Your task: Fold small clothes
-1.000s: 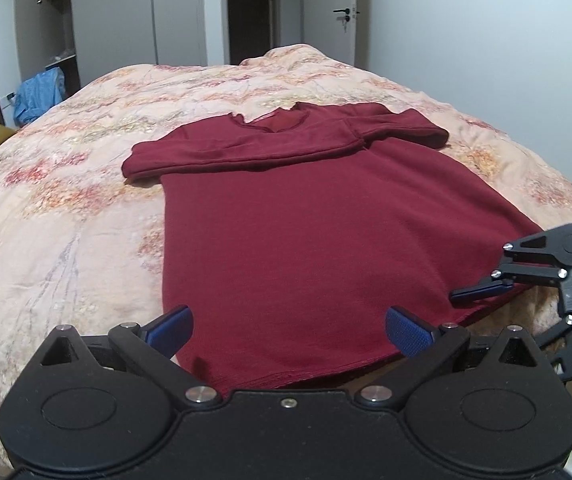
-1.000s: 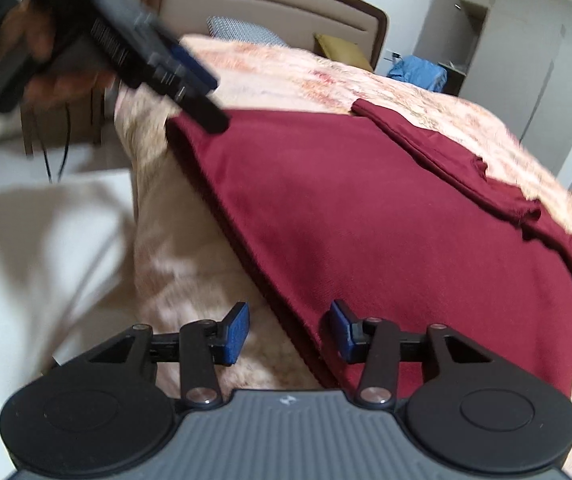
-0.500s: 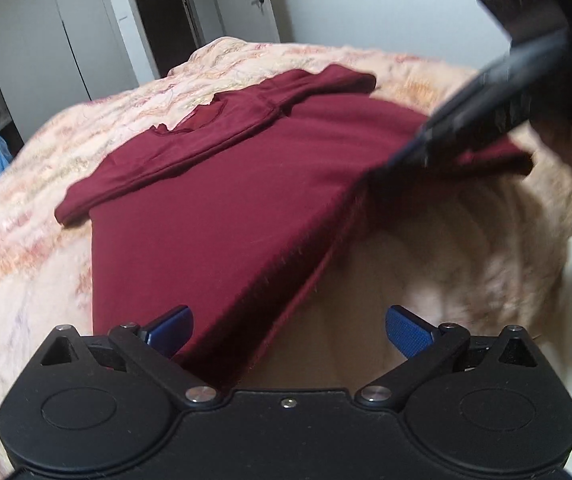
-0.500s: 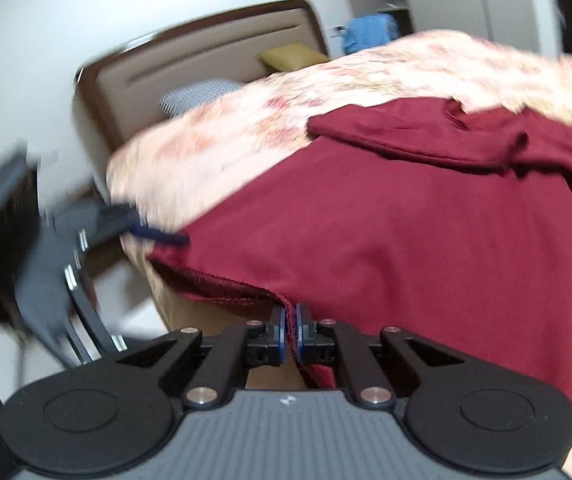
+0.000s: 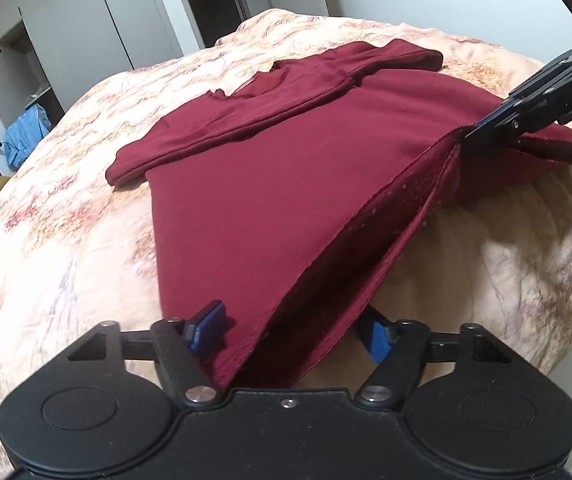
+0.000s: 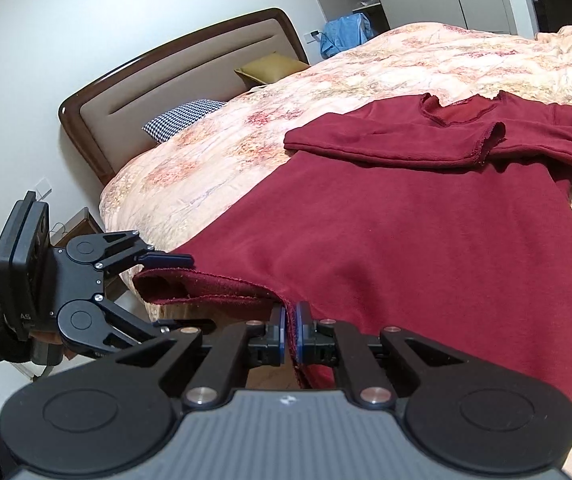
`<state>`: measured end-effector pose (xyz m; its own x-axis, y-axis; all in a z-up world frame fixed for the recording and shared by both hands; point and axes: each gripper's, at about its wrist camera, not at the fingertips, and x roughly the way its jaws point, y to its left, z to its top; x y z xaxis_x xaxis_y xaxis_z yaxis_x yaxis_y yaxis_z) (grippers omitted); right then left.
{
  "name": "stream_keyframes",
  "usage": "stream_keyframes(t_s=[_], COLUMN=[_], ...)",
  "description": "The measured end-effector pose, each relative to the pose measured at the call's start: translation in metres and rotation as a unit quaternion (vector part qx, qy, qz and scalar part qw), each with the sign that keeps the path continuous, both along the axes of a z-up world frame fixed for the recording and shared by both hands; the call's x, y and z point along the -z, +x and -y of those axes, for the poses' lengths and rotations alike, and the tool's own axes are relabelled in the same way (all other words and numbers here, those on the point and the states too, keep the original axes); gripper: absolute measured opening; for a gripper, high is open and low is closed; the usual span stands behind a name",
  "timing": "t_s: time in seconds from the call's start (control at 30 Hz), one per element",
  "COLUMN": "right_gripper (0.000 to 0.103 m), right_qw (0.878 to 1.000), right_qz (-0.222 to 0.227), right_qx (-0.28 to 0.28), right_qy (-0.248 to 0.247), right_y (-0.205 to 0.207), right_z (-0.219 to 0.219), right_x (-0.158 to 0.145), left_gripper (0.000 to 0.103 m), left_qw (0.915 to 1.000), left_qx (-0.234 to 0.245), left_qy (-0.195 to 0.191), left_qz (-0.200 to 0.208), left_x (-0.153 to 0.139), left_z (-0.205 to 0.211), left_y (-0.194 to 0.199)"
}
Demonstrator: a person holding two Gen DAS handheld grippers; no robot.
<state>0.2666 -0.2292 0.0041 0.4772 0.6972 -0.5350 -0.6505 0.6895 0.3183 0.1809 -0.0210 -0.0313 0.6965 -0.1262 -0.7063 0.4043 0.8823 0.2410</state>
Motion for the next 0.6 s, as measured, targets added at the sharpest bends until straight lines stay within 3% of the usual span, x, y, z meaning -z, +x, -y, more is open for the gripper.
stream_keyframes(t_s=[0.13,0.3,0.4,0.53,0.6], right_gripper=[0.006,0.006,0.006,0.006,0.012], right_qw=[1.000,1.000,1.000,1.000,1.000], right_qz=[-0.002,-0.007,-0.008,-0.009,-0.006], right_qx=[0.005,0.008,0.010,0.015,0.023], right_qy=[0.003,0.004,0.005,0.005,-0.003], right_y=[0.001,0.003,0.003,0.003,0.003], right_z=[0.001,0.001,0.001,0.002,0.002], right_x=[0.001,0.003,0.003,0.005,0.006], left_gripper=[0.057,0.028,0.016,0.011,0.010], left_qw=[1.0000,0.9994,0.9990,0.9980,0.9973], left_qx=[0.002,0.002,0.003,0.002,-0.006], left_qy=[-0.009,-0.033,-0.045,-0.063,-0.073], left_qz=[0.002,0.000,-0.002,0.002,0.001], left_x=[-0.006,-0.013,-0.019,-0.029,-0.034], left_z=[-0.008,-0.014,-0.016,-0.019,-0.019], left_y=[-0.001,0.003,0.010,0.023,0.033])
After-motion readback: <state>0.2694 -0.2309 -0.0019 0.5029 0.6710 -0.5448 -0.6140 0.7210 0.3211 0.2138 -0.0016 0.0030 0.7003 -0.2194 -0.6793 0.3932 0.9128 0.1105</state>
